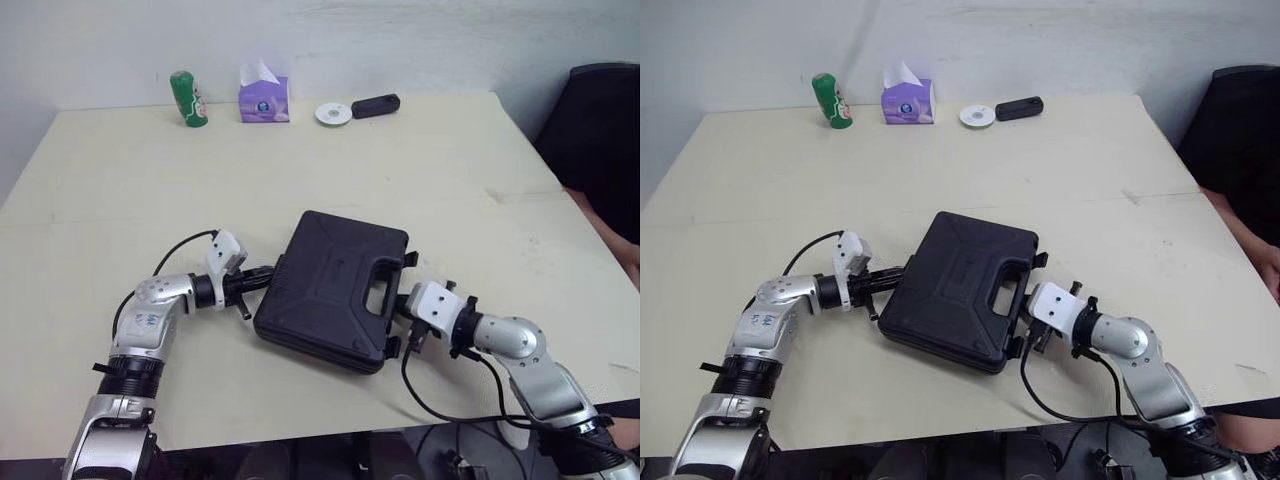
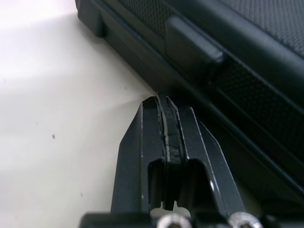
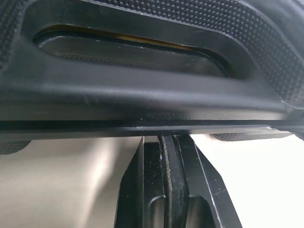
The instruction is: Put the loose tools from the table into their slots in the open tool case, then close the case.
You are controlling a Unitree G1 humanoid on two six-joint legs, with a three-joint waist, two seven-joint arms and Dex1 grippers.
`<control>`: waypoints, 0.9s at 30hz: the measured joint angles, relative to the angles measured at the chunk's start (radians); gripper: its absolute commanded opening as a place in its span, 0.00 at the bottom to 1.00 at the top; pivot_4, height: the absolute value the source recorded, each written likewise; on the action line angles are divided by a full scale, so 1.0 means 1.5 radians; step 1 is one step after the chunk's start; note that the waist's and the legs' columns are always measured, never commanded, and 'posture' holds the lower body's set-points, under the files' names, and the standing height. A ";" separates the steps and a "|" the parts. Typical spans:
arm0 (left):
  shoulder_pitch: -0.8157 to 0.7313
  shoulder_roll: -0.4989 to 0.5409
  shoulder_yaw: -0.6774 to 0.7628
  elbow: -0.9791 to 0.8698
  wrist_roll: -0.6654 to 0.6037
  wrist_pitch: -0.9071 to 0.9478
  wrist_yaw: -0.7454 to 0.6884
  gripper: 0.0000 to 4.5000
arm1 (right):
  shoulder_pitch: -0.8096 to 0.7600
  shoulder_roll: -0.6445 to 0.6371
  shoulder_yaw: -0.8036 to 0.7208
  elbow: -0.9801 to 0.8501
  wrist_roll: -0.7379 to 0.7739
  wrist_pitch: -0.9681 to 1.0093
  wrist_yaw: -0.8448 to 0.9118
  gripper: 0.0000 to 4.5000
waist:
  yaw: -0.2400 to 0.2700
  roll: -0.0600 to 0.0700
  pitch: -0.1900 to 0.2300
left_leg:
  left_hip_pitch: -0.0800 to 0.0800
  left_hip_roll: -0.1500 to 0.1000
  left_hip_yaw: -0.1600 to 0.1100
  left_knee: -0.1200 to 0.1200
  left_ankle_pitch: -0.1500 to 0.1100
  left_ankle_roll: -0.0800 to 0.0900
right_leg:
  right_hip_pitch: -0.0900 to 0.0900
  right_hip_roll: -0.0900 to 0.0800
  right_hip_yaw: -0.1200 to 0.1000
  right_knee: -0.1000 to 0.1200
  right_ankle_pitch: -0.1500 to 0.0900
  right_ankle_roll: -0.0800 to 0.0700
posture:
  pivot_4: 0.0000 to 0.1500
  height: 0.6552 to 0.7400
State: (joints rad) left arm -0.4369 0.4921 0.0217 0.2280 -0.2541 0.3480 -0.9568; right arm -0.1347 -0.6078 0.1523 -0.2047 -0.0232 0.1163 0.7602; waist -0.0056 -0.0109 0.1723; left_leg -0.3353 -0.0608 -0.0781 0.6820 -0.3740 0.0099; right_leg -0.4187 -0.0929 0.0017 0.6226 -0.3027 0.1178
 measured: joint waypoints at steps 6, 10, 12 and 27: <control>0.041 0.024 0.027 -0.049 -0.018 0.038 0.007 0.02 | -0.010 0.000 0.028 -0.037 -0.006 0.034 0.028 0.00 | -0.003 0.000 0.000 | -0.001 0.000 0.000 -0.001 0.000 0.000 | -0.003 0.001 0.002 0.002 0.000 -0.001 | 1.00 1.00; 0.056 0.034 0.046 -0.082 -0.027 0.058 0.017 0.02 | -0.017 0.002 0.043 -0.065 -0.003 0.080 0.045 0.00 | -0.002 0.000 0.000 | -0.002 0.000 0.000 -0.001 0.000 -0.001 | -0.004 0.001 0.002 0.002 -0.001 -0.001 | 1.00 1.00; 0.060 0.040 0.054 -0.094 -0.031 0.065 0.020 0.02 | -0.015 0.002 0.050 -0.080 0.005 0.101 0.055 0.00 | -0.002 0.000 0.000 | -0.002 0.000 0.000 -0.001 0.000 -0.001 | -0.004 0.001 0.002 0.002 -0.001 -0.002 | 1.00 1.00; -0.025 0.109 0.116 -0.131 -0.129 0.090 -0.022 0.02 | 0.168 -0.045 -0.142 -0.091 0.148 0.020 0.100 0.00 | 0.023 0.000 0.001 | -0.003 -0.002 -0.001 0.000 0.000 0.000 | -0.004 -0.001 0.001 0.002 0.000 -0.001 | 1.00 1.00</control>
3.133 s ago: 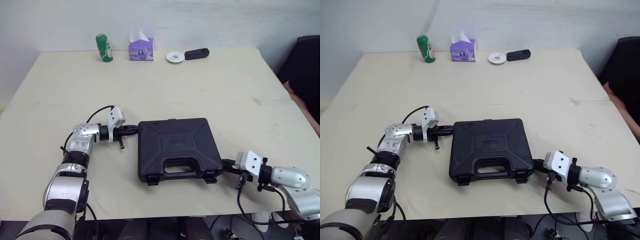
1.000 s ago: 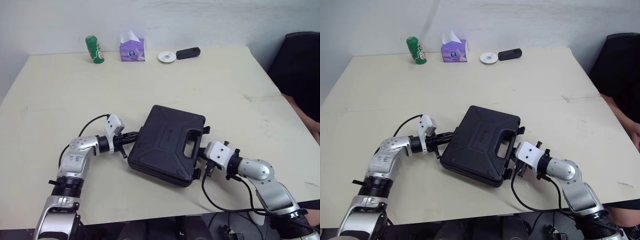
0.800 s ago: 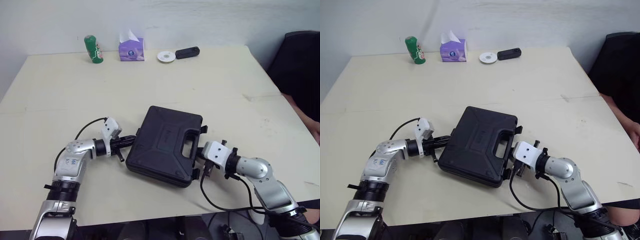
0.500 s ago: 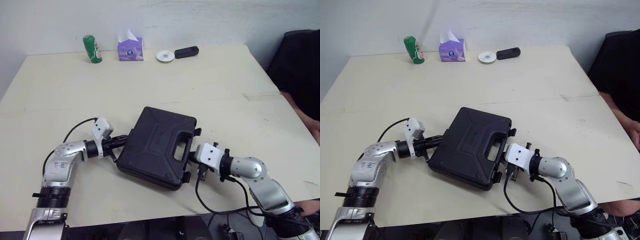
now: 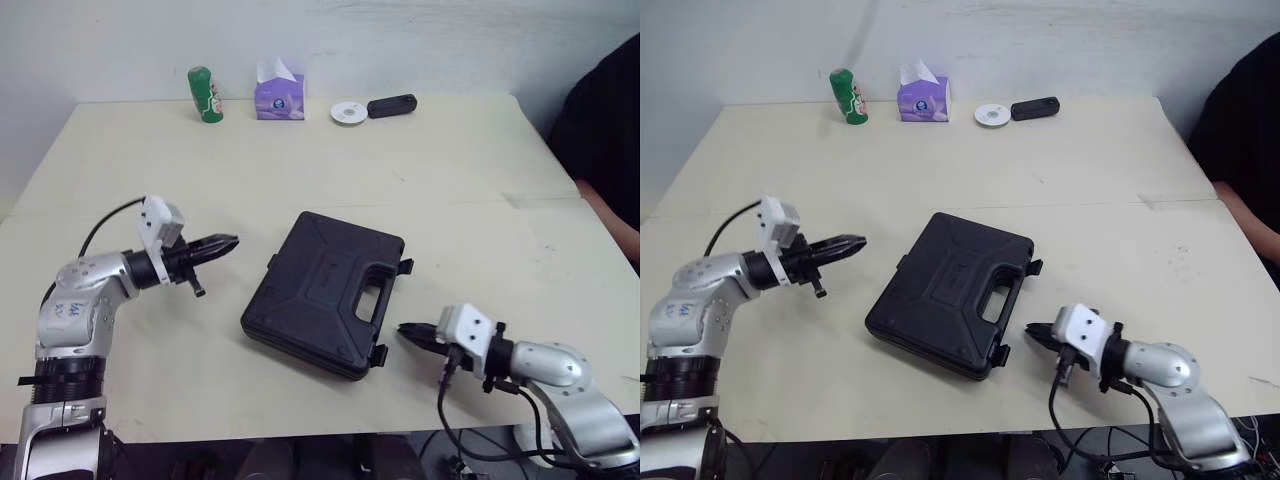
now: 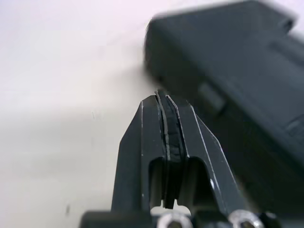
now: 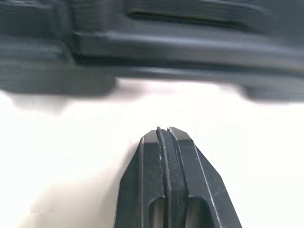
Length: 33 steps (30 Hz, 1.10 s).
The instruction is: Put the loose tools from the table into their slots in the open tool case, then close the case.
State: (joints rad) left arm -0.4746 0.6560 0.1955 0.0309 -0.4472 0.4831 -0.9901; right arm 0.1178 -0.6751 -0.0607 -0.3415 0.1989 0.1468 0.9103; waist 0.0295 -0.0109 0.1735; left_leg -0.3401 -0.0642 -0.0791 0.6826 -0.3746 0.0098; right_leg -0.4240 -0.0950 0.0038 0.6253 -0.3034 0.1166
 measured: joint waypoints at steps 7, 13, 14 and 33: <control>-0.125 -0.090 -0.137 -0.094 -0.030 0.093 0.008 0.02 | 0.048 0.040 -0.097 0.045 0.055 -0.031 -0.036 0.00 | -0.007 0.000 0.000 | 0.001 -0.001 0.000 0.000 0.000 0.001 | 0.000 0.001 0.001 0.000 0.001 0.001 | 1.00 1.00; -0.214 -0.185 -0.262 -0.051 0.038 0.124 0.088 0.02 | 0.050 0.044 -0.111 0.053 0.070 -0.029 -0.058 0.00 | -0.005 0.001 0.000 | 0.001 -0.001 0.001 0.000 0.000 0.001 | -0.001 0.001 0.001 0.001 0.001 0.001 | 1.00 1.00; -0.221 -0.193 -0.278 -0.032 0.064 0.108 0.104 0.02 | 0.048 0.044 -0.112 0.053 0.074 -0.021 -0.061 0.00 | -0.003 0.001 0.000 | 0.001 -0.002 0.001 0.000 0.000 0.001 | -0.001 0.001 0.001 0.001 0.001 0.001 | 1.00 1.00; -0.251 -0.323 -0.359 0.179 0.192 0.056 0.165 0.02 | -0.041 0.086 -0.092 0.095 0.086 0.037 -0.141 0.00 | -0.002 0.002 -0.007 | 0.005 -0.002 0.000 0.000 0.001 0.001 | 0.003 0.000 0.000 -0.001 0.001 0.002 | 1.00 1.00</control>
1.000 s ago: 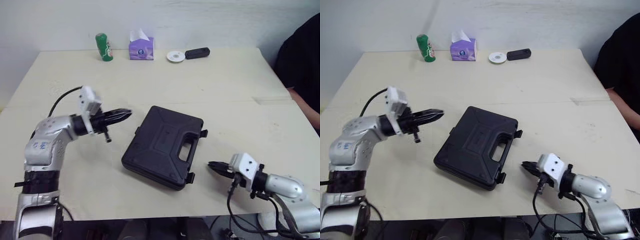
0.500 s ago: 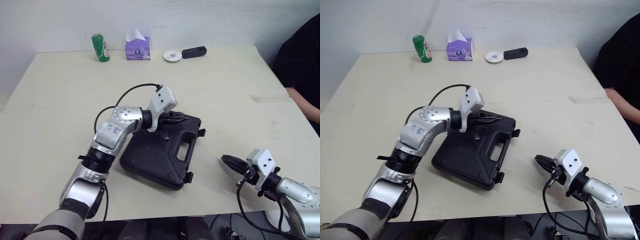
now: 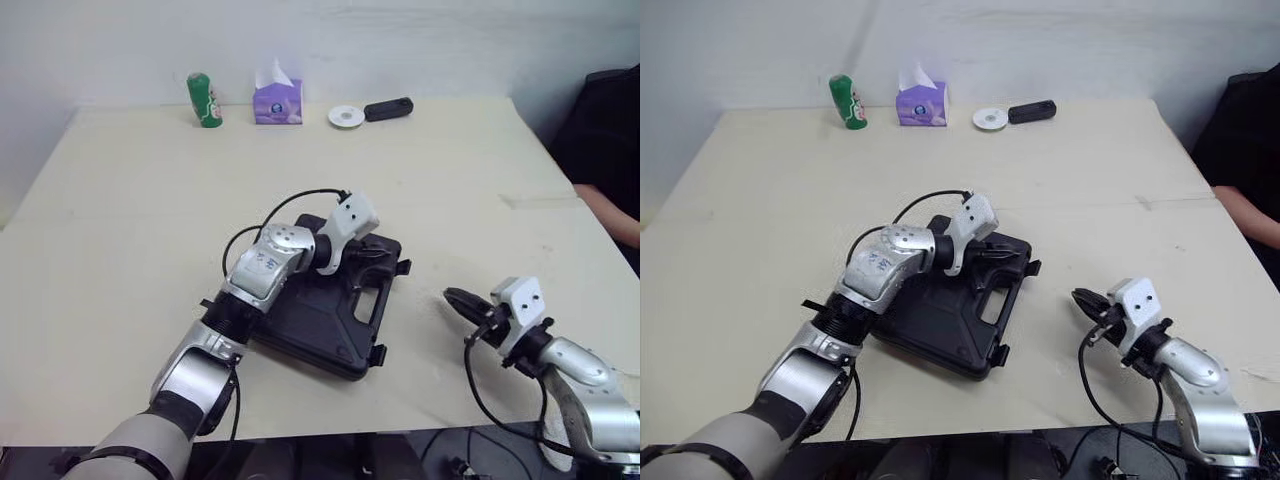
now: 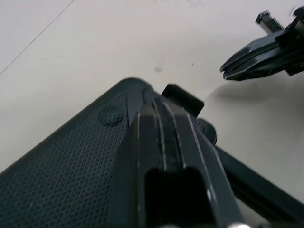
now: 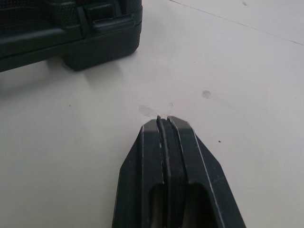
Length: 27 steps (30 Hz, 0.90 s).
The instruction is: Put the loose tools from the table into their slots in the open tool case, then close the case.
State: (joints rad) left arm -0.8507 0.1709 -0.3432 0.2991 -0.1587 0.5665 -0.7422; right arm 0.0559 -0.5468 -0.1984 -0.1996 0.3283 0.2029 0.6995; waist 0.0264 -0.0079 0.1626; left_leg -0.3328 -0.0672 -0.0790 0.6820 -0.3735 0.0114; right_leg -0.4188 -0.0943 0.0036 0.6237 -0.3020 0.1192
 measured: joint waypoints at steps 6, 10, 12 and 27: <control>0.000 -0.047 -0.007 0.063 0.034 -0.058 0.046 0.02 | -0.038 0.003 0.058 0.014 -0.035 -0.001 -0.003 0.00 | 0.008 0.003 -0.007 | 0.012 -0.001 -0.007 -0.001 -0.002 0.002 | 0.019 0.000 -0.002 -0.009 0.001 0.002 | 1.00 1.00; -0.004 -0.054 -0.008 0.069 0.047 -0.067 0.052 0.02 | -0.074 0.003 0.067 0.050 -0.048 -0.001 -0.009 0.00 | 0.007 0.002 -0.008 | 0.011 -0.002 -0.008 -0.001 -0.002 0.002 | 0.018 -0.001 -0.002 -0.009 0.001 0.002 | 1.00 1.00; -0.004 -0.054 -0.008 0.070 0.051 -0.069 0.053 0.02 | -0.087 0.002 0.079 0.061 -0.053 -0.002 -0.003 0.00 | 0.006 0.002 -0.009 | 0.011 -0.002 -0.009 -0.001 -0.002 0.002 | 0.018 -0.001 -0.002 -0.009 0.001 0.002 | 1.00 1.00; 0.021 -0.044 0.003 0.026 0.055 -0.054 0.062 0.02 | -0.142 0.027 0.101 0.093 -0.063 -0.038 0.003 0.00 | -0.002 0.003 -0.009 | 0.010 -0.002 -0.012 -0.002 -0.002 0.002 | 0.017 -0.001 -0.003 -0.010 0.001 0.002 | 1.00 1.00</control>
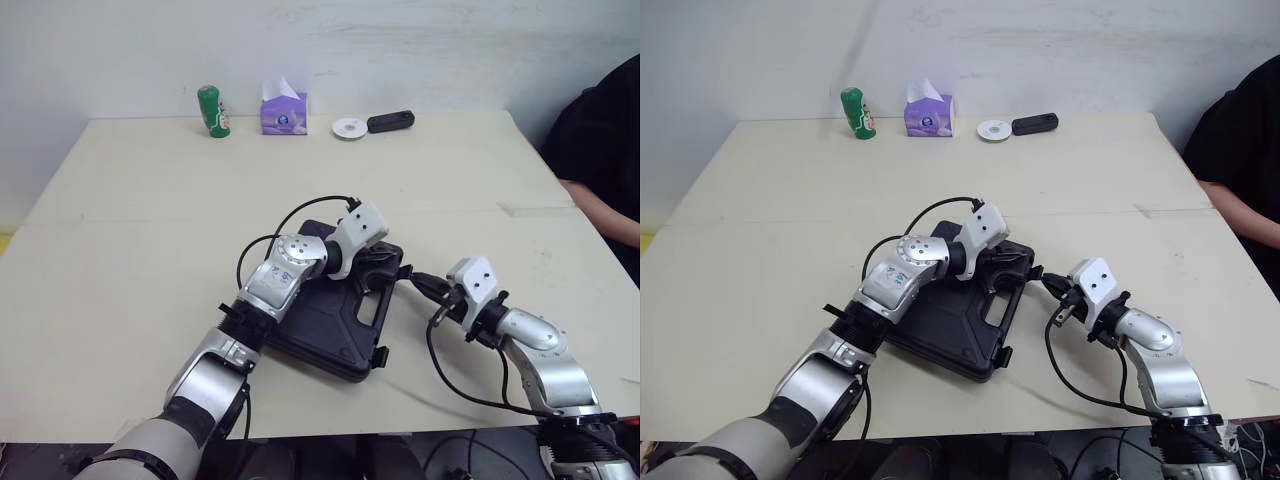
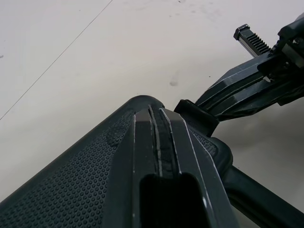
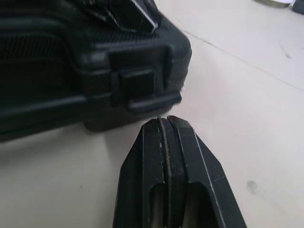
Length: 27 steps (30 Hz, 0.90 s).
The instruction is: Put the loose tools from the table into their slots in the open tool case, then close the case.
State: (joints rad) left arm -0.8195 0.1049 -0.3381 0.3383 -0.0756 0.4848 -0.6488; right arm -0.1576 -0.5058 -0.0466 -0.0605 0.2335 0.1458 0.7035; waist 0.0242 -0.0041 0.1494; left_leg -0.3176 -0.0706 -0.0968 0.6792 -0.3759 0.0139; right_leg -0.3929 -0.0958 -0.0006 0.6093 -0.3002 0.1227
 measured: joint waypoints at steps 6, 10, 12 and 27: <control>0.002 -0.003 0.012 -0.010 -0.003 0.025 0.000 0.02 | -0.011 0.006 0.003 -0.011 -0.002 0.005 0.000 0.00 | -0.001 0.000 0.000 | 0.000 0.000 0.000 0.000 0.000 0.000 | -0.001 0.000 0.000 0.000 0.000 0.000 | 1.00 1.00; 0.000 -0.003 0.015 -0.010 -0.003 0.026 -0.001 0.02 | -0.015 0.012 0.006 -0.015 -0.003 0.006 -0.002 0.00 | -0.001 0.000 0.000 | 0.000 0.000 0.000 0.000 0.000 0.000 | -0.001 0.000 0.000 0.000 0.000 0.000 | 1.00 1.00; -0.001 -0.003 0.020 -0.009 -0.003 0.029 -0.003 0.02 | -0.009 0.022 0.005 -0.023 -0.003 0.007 -0.012 0.00 | -0.002 0.000 0.000 | 0.000 0.000 0.000 -0.001 0.000 0.000 | -0.001 0.000 0.000 0.000 0.000 0.000 | 1.00 1.00; -0.002 0.008 0.022 -0.007 -0.003 0.039 -0.009 0.02 | -0.023 0.033 0.030 -0.006 -0.034 -0.013 -0.013 0.00 | -0.015 0.000 0.000 | 0.001 0.000 -0.001 -0.003 0.000 -0.001 | -0.001 0.001 0.001 -0.001 0.000 0.000 | 1.00 1.00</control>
State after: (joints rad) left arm -0.8225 0.1170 -0.3054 0.3275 -0.0801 0.5435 -0.6620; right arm -0.1917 -0.4560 -0.0018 -0.0696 0.1832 0.1266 0.6843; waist 0.0012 -0.0038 0.1494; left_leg -0.3159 -0.0706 -0.0984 0.6755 -0.3760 0.0127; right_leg -0.3939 -0.0948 0.0003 0.6086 -0.3004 0.1223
